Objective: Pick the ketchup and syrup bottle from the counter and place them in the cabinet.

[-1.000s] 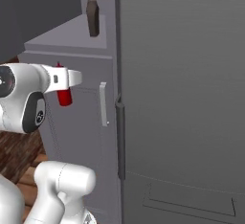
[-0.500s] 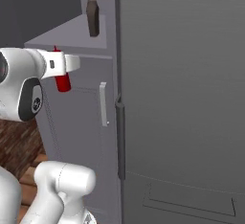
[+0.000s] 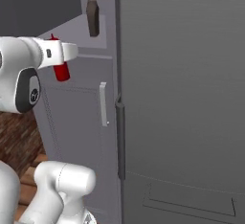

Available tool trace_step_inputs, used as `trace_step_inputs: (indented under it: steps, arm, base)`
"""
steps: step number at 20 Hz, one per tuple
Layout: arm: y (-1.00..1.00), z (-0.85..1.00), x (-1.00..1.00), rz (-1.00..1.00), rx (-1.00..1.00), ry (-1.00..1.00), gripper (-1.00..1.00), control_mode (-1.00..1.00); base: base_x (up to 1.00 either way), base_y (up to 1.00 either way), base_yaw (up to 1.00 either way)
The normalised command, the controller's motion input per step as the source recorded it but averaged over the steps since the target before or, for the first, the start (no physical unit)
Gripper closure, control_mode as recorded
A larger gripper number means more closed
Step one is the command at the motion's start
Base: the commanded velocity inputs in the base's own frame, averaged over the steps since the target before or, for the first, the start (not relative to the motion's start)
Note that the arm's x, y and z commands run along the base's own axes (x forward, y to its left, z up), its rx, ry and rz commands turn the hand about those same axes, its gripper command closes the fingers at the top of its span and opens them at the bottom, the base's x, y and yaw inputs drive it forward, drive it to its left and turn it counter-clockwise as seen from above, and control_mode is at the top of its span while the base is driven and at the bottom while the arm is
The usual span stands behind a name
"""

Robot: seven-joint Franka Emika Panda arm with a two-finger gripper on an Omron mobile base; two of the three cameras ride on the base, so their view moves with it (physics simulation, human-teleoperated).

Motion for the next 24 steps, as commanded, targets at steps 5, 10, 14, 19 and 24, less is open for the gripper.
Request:
trace_step_inputs:
  steps: [5, 10, 14, 19, 24]
  arm:
    - [0.00, 0.16, 0.00, 0.01, 0.00, -0.06, 1.00, -1.00]
    - [0.00, 0.09, 0.00, 0.04, 0.00, -0.06, 1.00, -1.00]
    - [0.00, 0.11, 0.00, 0.04, 0.00, -0.06, 1.00, -1.00]
    - [0.00, 0.15, 0.00, 0.02, 0.00, -0.05, 1.00, -1.00]
    - [0.00, 0.22, 0.01, 0.00, 0.00, -0.04, 1.00, -1.00]
  base:
    - [0.00, 0.00, 0.00]
    - [0.00, 0.00, 0.00]
    - [0.00, 0.00, 0.00]
    - [0.00, 0.00, 0.00]
    - [0.00, 0.00, 0.00]
